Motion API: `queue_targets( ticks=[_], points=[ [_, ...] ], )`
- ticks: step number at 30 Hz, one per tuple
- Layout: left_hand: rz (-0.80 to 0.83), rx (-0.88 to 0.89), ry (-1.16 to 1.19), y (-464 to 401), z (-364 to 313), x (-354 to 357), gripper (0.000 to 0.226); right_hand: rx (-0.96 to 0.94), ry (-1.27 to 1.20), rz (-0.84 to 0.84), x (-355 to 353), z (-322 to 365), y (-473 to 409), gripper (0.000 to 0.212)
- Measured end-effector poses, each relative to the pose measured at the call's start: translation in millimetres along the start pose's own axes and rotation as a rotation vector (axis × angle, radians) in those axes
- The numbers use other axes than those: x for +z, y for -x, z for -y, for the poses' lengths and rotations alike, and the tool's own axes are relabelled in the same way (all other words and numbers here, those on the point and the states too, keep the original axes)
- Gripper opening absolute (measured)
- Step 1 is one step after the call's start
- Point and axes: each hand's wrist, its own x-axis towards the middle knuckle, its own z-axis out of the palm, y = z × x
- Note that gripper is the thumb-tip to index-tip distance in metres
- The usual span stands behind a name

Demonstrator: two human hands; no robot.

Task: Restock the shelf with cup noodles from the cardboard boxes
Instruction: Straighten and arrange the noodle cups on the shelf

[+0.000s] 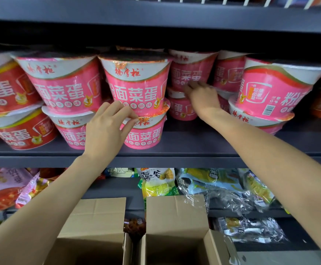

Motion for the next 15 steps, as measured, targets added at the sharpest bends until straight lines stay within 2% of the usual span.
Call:
queue_targets(
  ticks=[3, 5, 9, 11, 15],
  points=[
    [-0.001, 0.009, 0.004, 0, 1, 0, 0.011, 0.13, 0.03, 0.081, -1, -14, 12, 0.045],
    [-0.004, 0.004, 0.0, 0, 1, 0, 0.01, 0.211, -0.02, 0.066, -6, -18, 17, 0.044],
    [-0.01, -0.003, -0.001, 1, 0, 1, 0.011, 0.067, -0.023, -0.11, -5, -6, 13, 0.034],
    [-0.007, -0.007, -0.004, 2, 0, 2, 0.013, 0.071, -0.134, -0.057, -2, 5, 8, 0.035],
    [-0.008, 0.004, 0.004, 2, 0, 2, 0.013, 0.168, -0.239, -0.08, 11, 9, 5, 0.034]
  ],
)
